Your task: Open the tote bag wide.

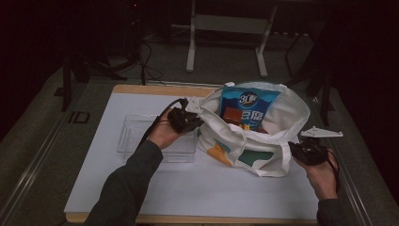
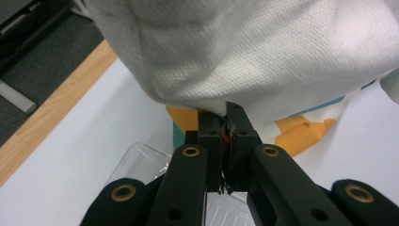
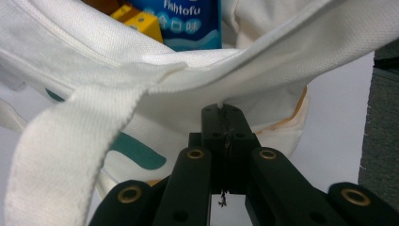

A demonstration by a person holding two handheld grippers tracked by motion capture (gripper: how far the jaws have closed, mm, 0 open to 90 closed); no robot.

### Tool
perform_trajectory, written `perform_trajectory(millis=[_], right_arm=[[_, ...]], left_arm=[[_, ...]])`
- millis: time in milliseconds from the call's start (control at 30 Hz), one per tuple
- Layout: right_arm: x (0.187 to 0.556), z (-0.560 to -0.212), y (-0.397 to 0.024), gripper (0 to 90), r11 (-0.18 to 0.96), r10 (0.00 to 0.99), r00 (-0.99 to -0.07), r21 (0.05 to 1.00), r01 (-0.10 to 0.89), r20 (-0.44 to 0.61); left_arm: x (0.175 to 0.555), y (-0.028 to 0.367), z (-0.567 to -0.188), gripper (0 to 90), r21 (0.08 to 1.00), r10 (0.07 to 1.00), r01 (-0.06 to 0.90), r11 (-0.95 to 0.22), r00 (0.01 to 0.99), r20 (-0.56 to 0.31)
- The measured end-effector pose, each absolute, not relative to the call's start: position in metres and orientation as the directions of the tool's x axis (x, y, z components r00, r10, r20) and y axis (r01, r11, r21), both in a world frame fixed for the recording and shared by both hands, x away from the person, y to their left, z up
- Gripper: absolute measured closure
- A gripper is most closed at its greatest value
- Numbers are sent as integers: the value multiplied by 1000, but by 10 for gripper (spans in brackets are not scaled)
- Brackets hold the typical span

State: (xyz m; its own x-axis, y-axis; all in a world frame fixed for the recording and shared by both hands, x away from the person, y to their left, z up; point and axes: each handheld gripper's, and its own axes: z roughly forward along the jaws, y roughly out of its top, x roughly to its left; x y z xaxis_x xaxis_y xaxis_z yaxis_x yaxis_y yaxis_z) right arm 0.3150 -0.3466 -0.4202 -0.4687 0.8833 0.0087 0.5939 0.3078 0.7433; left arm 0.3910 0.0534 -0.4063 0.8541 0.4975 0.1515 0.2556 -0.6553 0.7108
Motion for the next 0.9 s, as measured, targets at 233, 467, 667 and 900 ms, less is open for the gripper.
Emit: perform_trajectory(millis=[233,467,667,900], right_arm=[[316,-433,-341,897,343,877,-480,715,610,-12],[316,-444,-339,897,360,877,-480,693,625,-23],[316,-456,-339,897,367,878,-477,671,644,-22],[317,-466,-340,897,357,882,-472,662,659,-6]], left_arm=[[390,45,-420,874,660,478,255,-706,860,179],[390,36,-428,874,639,460,254,-726,870,177],[389,19,-438,874,604,432,241,-760,881,192],[390,7,-447,874,592,423,244,-768,887,183]])
